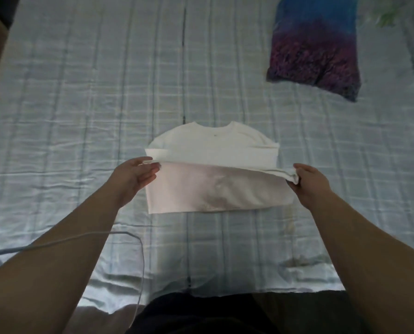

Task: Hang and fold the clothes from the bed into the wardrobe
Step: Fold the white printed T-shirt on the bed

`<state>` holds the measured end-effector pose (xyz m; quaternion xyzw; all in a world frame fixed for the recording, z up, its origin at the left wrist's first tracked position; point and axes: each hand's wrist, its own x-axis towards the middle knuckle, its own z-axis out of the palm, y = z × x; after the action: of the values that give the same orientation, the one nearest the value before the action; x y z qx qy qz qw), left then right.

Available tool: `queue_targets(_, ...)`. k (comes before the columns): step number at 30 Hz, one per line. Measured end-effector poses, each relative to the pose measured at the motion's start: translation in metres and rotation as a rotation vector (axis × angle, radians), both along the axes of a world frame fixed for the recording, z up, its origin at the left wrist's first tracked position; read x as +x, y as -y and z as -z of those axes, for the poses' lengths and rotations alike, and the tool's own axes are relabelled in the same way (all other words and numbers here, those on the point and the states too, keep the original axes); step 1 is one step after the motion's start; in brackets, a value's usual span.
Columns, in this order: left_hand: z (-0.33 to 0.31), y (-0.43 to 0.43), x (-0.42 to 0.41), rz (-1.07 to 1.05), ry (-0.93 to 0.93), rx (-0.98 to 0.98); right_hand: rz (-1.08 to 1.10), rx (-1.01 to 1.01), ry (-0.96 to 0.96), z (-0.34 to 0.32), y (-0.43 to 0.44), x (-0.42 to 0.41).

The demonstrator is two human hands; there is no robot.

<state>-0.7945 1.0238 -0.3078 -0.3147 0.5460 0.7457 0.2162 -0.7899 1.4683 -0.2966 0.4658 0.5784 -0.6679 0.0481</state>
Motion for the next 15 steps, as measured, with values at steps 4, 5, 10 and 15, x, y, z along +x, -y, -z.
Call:
queue_targets(4,0.034,-0.006,-0.048,-0.006,-0.024,-0.088,-0.003,-0.038,-0.006,0.037,0.000,-0.064)
queue_targets(5,0.043,-0.008,-0.059,-0.010,-0.029,-0.109,0.000,-0.053,-0.008,0.047,0.000,-0.078)
queue_targets(10,0.088,-0.017,-0.104,-0.042,-0.039,-0.200,0.007,-0.070,-0.015,0.093,-0.001,-0.138)
queue_targets(15,0.119,-0.027,-0.142,0.003,-0.086,-0.260,-0.044,0.031,0.005,0.137,-0.003,-0.180)
